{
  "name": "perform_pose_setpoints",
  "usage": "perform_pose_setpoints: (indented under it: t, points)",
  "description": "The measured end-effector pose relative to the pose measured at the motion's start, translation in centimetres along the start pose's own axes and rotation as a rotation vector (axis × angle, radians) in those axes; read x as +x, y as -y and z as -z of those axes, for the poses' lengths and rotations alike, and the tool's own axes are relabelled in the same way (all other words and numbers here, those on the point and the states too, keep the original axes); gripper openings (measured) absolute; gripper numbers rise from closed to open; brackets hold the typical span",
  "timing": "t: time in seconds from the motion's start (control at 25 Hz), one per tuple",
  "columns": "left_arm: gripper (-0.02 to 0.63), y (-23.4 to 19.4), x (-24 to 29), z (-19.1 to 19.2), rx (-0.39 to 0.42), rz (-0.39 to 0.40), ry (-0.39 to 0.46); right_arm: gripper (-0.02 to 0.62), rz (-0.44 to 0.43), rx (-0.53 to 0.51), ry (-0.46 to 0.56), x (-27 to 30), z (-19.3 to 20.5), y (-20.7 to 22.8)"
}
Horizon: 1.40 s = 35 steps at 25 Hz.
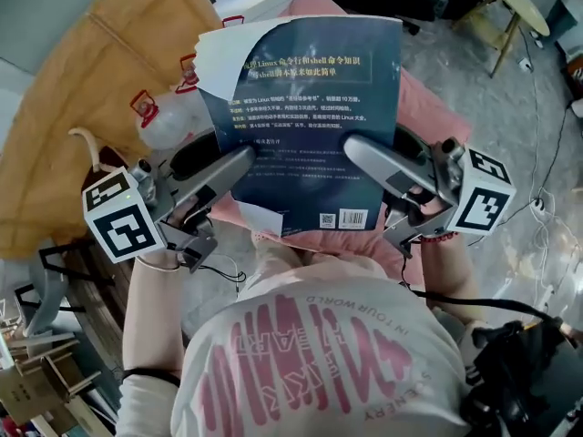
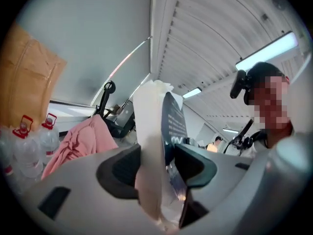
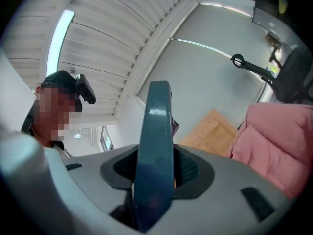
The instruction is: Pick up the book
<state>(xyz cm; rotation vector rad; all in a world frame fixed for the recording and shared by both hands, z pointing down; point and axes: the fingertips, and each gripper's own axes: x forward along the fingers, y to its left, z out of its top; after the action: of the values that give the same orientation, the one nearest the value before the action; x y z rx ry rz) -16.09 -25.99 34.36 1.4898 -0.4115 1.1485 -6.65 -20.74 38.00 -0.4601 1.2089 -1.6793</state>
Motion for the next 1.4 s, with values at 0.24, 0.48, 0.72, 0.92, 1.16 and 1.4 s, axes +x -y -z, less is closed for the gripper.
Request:
perform_pose_setpoints:
  t: [0.24, 0.48, 0.72, 0.92, 1.16, 1.4]
  points:
    - [0.229, 1.1, -0.6, -0.6, 0.145, 0.007, 0.068, 0.178, -0.077, -0.083, -0.001, 0.1, -0.3, -0.9]
    - [0.227, 2.2, -1.4, -1.1, 0.219, 0.001, 0.134, 0.179, -0.176, -0.103, -0.014, 0.3, -0.8, -1.3]
    - [0.216, 2.5, -1.5, -1.2, 0.26, 0.004, 0.154, 0.179, -0.252, -0.128, -0.052, 0.6, -1.3, -1.2]
    - [0.216, 2.9, -1.8, -1.1, 0.294, -0.015, 0.161, 0.179, -0.294, -0.163, -0.076, 0.8, -1.2, -1.5]
    - [0.212, 2.8, -2.0, -1.3, 0.306, -0.013, 0.185, 0.179, -0.34, -0.129, -0.083, 1.2, -1.2, -0.8]
    - [0.212, 3.1, -2.2, -1.1, 0.299, -0.023, 0.191, 0.179, -0.357, -0.122, -0.102, 1.4, -1.1, -0.8]
